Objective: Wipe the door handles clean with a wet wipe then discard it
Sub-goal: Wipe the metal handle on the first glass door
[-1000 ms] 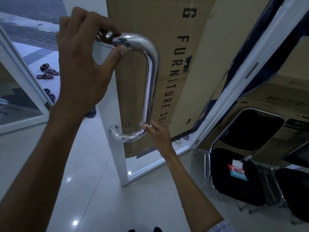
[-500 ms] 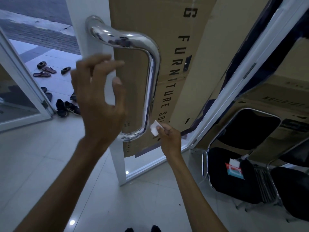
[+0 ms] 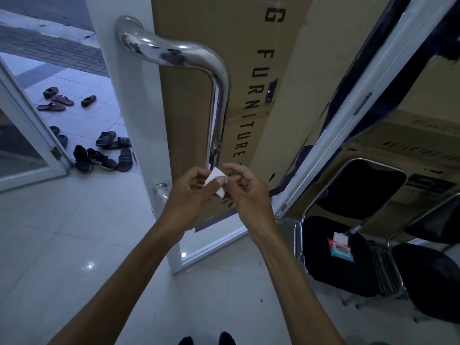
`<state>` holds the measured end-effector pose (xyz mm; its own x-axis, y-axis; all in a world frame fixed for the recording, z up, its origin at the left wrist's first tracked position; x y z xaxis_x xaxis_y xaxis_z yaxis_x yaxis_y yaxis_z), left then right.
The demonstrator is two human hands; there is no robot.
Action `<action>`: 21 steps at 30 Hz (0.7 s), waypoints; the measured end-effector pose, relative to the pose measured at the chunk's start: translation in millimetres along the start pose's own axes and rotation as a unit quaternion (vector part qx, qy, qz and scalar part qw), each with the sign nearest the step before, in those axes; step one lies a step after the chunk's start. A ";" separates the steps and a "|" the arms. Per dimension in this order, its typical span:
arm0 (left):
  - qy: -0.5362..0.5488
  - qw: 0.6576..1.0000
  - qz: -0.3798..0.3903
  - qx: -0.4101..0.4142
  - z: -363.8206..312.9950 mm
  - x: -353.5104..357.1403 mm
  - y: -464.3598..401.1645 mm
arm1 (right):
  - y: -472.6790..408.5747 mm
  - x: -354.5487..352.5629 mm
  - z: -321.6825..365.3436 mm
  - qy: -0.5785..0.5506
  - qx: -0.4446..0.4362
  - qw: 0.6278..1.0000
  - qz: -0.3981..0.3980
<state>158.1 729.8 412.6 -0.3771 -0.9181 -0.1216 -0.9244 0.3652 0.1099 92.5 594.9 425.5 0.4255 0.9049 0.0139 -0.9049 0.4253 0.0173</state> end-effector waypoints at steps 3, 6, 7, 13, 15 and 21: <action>-0.003 0.998 -0.054 0.032 -5.0 -6.3 -3.1 | -4.8 -0.9 7.2 0.023 -0.010 1.000 0.019; -0.009 0.986 -0.155 0.063 -12.1 -14.1 -7.6 | -15.3 -4.3 16.1 0.072 -0.027 0.997 -0.011; -0.005 0.976 -0.202 0.078 -16.6 -16.7 -8.4 | -20.0 -6.0 19.7 0.082 -0.033 0.996 -0.029; 0.028 0.905 -0.361 0.223 -59.2 -3.8 -17.6 | -45.9 -5.2 62.6 0.110 -0.102 0.986 -0.077; 0.031 0.901 -0.355 0.246 -62.9 15.0 -17.4 | -50.7 -1.3 74.6 0.121 -0.127 0.982 -0.076; -0.004 0.907 -0.312 0.284 -30.7 50.2 -6.6 | -55.8 6.9 88.8 0.148 -0.177 0.971 -0.056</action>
<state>147.0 676.6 436.0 0.2307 -0.9730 0.0070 -0.8375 -0.2022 -0.5076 146.9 575.6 513.4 0.5476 0.7965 -0.2564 -0.8218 0.4542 -0.3441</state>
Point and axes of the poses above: each hand's wrist, its own y-axis away from the middle knuckle, its own x-axis out of the palm, z = x × y, the point moved 2 cm from there along -y, towards the middle knuckle, and after that the axes turned 3 degrees about -y, right-handed, at the moved point
